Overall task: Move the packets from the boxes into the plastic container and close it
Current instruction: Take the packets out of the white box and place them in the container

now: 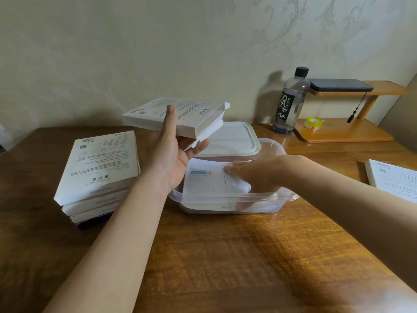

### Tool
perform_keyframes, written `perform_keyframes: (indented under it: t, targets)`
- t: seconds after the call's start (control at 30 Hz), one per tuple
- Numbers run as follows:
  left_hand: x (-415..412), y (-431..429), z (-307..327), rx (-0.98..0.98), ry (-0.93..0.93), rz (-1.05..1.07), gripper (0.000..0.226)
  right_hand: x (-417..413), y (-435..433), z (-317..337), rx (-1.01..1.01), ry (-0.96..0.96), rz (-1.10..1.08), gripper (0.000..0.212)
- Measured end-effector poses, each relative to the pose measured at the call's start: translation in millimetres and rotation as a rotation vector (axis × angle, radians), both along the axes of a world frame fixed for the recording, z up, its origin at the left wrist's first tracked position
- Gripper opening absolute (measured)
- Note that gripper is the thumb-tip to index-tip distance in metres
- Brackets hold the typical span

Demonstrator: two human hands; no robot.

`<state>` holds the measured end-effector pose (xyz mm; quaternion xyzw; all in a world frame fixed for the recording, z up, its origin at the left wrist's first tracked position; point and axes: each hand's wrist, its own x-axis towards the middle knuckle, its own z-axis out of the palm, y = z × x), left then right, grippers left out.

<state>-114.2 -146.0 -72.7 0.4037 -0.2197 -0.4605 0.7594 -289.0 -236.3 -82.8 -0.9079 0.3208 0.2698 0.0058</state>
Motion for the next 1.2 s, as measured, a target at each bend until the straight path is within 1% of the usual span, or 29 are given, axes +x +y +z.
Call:
perform_keyframes:
  t: [0.13, 0.2, 0.37, 0.47, 0.7, 0.83, 0.9, 0.97, 1.07, 1.2]
  targets:
    - [-1, 0, 0, 0.002, -0.004, 0.003, 0.036, -2, -1, 1, 0.02, -0.052, 0.019, 0.089]
    - [-1, 0, 0, 0.004, -0.003, 0.001, 0.034, -5, -3, 7, 0.036, -0.083, -0.012, 0.094]
    - [-1, 0, -1, 0.002, -0.014, 0.0, 0.034, -14, -12, 17, 0.016, 0.01, -0.061, 0.106]
    - [-2, 0, 0, 0.006, -0.014, 0.001, 0.034, -12, -11, 11, -0.017, 0.059, -0.056, 0.104]
    - [-2, -1, -1, 0.007, -0.019, 0.009, 0.034, -10, -5, 8, -0.062, 0.092, 0.016, 0.096]
    - [-2, 0, 0, -0.001, -0.023, 0.003, 0.031, -8, -6, 8, -0.045, 0.115, -0.001, 0.098]
    - [-2, 1, 0, -0.002, -0.024, 0.0, 0.029, -9, -7, 13, -0.034, 0.09, -0.013, 0.102]
    - [-3, 0, 0, 0.001, -0.023, 0.002, 0.03, -6, -6, 21, -0.031, 0.016, -0.014, 0.102]
    - [-3, 1, 0, 0.002, -0.024, 0.005, 0.03, 8, -1, 22, -0.018, -0.091, 0.047, 0.099]
    - [-3, 2, 1, 0.002, -0.021, 0.0, 0.03, 21, -1, 5, 0.003, -0.033, 0.064, 0.107]
